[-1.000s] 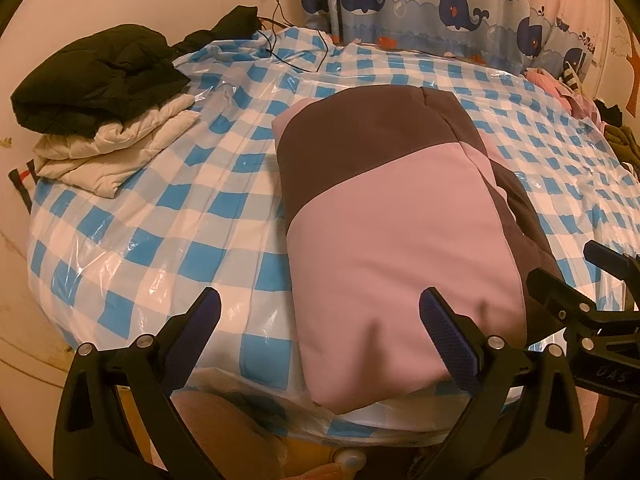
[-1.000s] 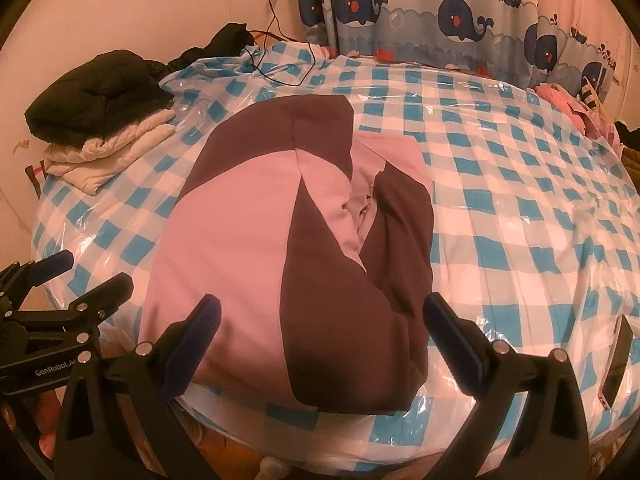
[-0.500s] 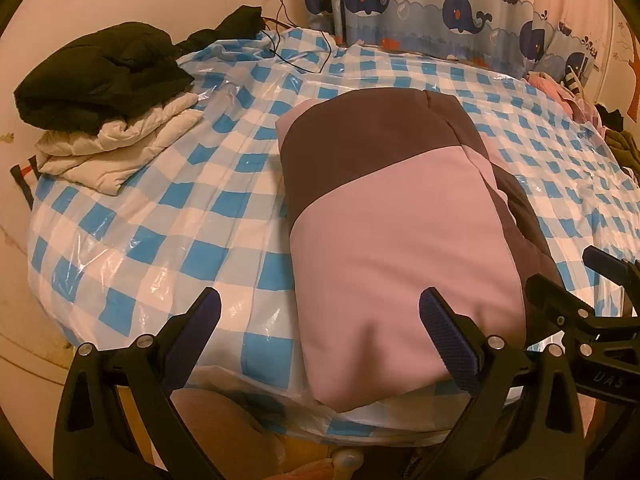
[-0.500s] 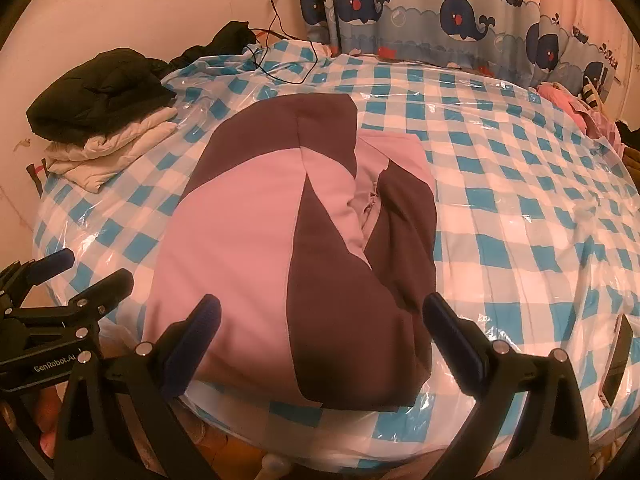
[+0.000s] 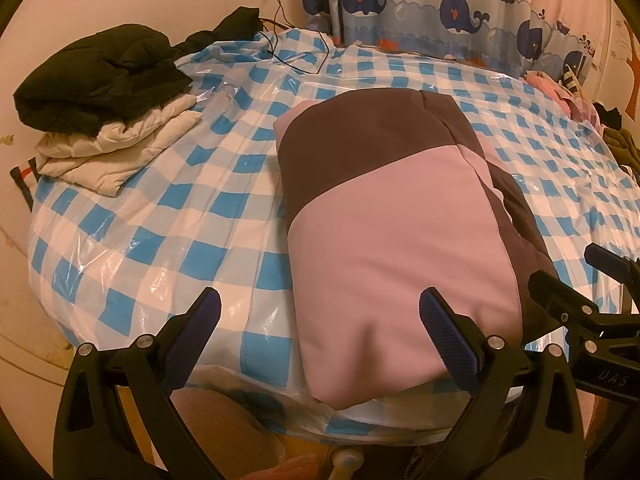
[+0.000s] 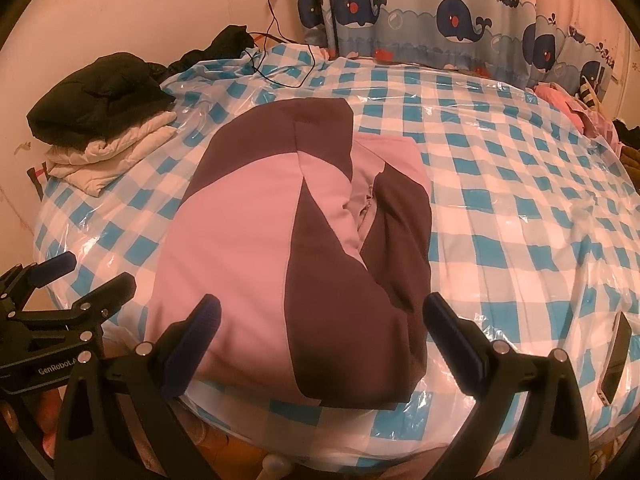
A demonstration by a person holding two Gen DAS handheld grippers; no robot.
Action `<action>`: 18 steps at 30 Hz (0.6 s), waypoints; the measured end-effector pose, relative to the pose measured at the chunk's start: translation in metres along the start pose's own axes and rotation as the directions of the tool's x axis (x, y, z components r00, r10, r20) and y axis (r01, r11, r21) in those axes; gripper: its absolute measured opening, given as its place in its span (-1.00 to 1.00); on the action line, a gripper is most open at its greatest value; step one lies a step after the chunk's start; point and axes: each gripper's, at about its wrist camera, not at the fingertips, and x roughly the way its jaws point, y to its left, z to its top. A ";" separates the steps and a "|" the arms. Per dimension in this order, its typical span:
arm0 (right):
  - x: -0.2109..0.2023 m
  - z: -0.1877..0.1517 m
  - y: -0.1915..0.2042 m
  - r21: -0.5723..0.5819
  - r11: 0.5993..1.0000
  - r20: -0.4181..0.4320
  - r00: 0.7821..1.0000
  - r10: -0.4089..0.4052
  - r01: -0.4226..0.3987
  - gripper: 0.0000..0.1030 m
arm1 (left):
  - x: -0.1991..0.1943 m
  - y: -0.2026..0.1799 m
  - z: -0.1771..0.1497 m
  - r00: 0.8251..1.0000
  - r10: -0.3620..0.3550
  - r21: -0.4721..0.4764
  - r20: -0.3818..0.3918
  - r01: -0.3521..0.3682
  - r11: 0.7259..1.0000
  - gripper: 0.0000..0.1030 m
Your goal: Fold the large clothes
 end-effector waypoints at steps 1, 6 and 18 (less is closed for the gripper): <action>0.000 0.000 0.000 0.000 1.000 0.001 1.000 0.000 0.000 0.89 | 0.001 -0.001 0.000 1.000 -0.001 0.002 -0.008 0.001 1.000 0.86; 0.000 0.000 0.000 -0.002 1.000 0.001 1.000 0.000 0.000 0.89 | 0.002 -0.003 0.003 0.999 0.032 0.027 -0.035 -0.031 0.999 0.86; 0.000 0.001 0.000 0.000 1.000 0.001 1.000 0.002 -0.002 0.89 | 0.003 -0.002 0.005 0.999 0.035 0.026 -0.028 -0.035 0.999 0.86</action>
